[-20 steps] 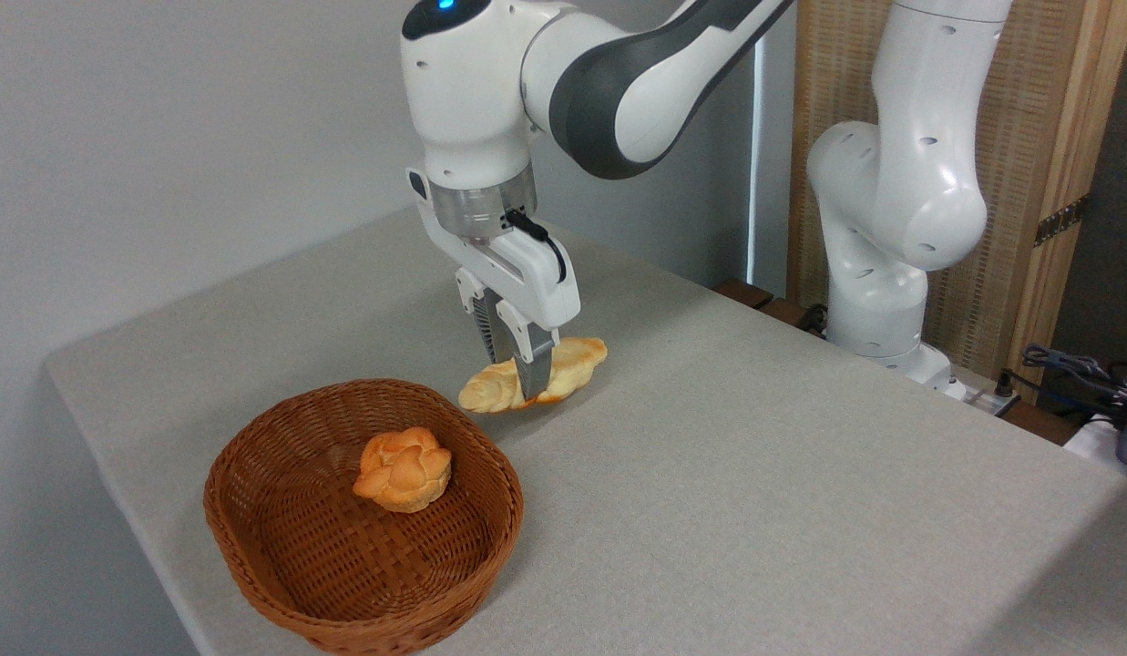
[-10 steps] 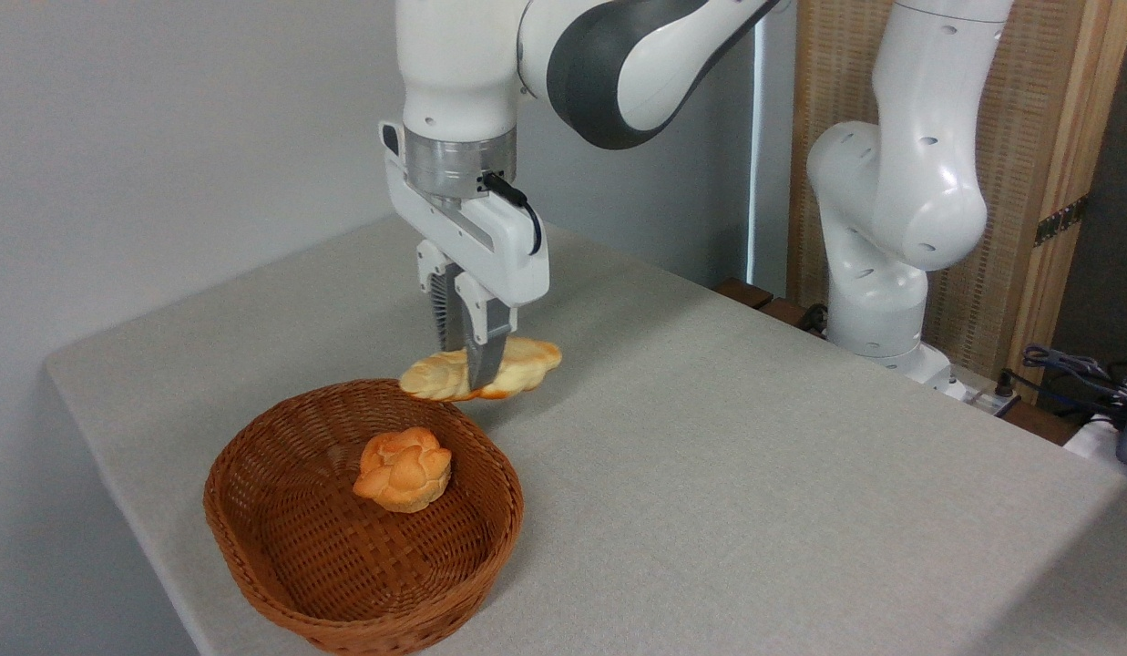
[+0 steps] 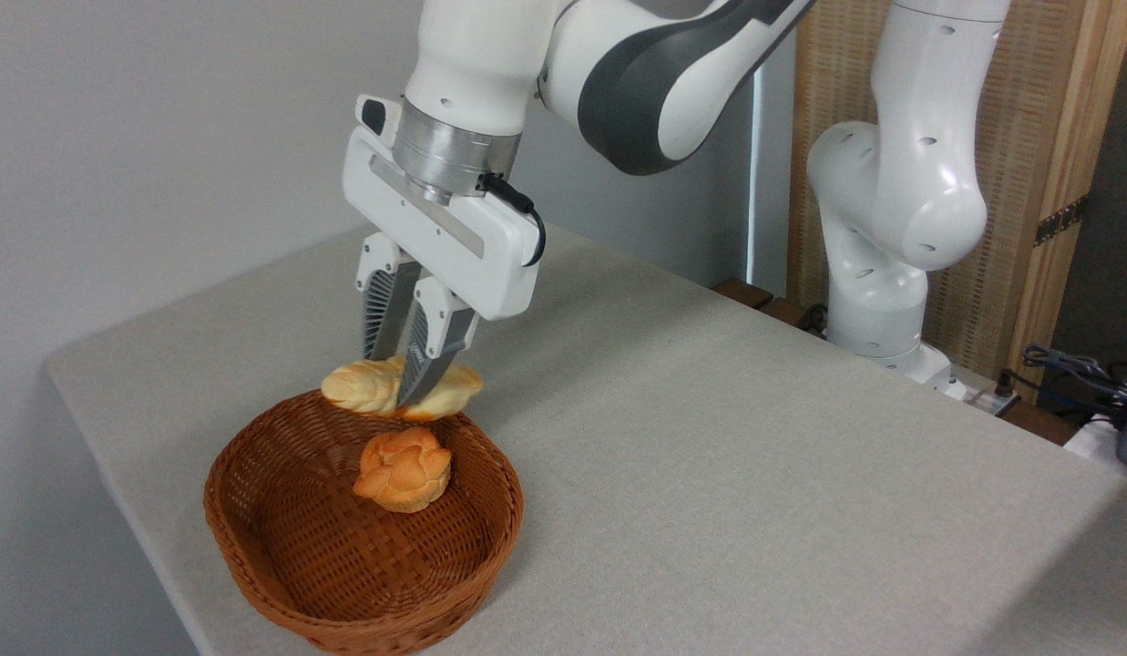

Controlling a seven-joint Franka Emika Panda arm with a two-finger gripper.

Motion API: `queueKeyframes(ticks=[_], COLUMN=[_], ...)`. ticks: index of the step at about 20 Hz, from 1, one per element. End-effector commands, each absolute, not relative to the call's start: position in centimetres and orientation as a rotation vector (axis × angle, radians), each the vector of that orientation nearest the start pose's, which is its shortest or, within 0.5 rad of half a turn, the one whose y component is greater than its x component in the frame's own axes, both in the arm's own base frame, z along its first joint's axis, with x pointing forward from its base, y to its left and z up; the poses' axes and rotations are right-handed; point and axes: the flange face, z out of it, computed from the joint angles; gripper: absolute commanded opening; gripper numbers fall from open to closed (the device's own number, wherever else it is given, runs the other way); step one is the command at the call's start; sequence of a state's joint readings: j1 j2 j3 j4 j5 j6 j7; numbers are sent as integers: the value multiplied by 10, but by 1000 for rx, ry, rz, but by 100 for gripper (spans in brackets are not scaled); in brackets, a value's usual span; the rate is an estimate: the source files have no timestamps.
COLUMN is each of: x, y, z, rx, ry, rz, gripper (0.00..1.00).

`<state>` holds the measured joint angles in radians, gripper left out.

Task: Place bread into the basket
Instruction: 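Lift the bread roll and carry it over the wicker basket, then lower the roll into the basket and open the gripper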

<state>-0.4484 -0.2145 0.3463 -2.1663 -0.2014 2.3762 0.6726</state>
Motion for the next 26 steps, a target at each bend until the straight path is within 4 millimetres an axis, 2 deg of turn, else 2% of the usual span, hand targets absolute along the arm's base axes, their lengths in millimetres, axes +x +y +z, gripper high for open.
queueKeyframes(ticks=[1,6,19,21,26], x=[539,544,543,537,520], y=[-43,-45,-48,-51,-72], z=[520,505,502,496,484], rx=[-3032,-3042,-3046,-3066,-2909], ry=[929,924,943,997,1158], rz=[-843,-799,-757,-649,-233], gripper=[100,100,100,100,100])
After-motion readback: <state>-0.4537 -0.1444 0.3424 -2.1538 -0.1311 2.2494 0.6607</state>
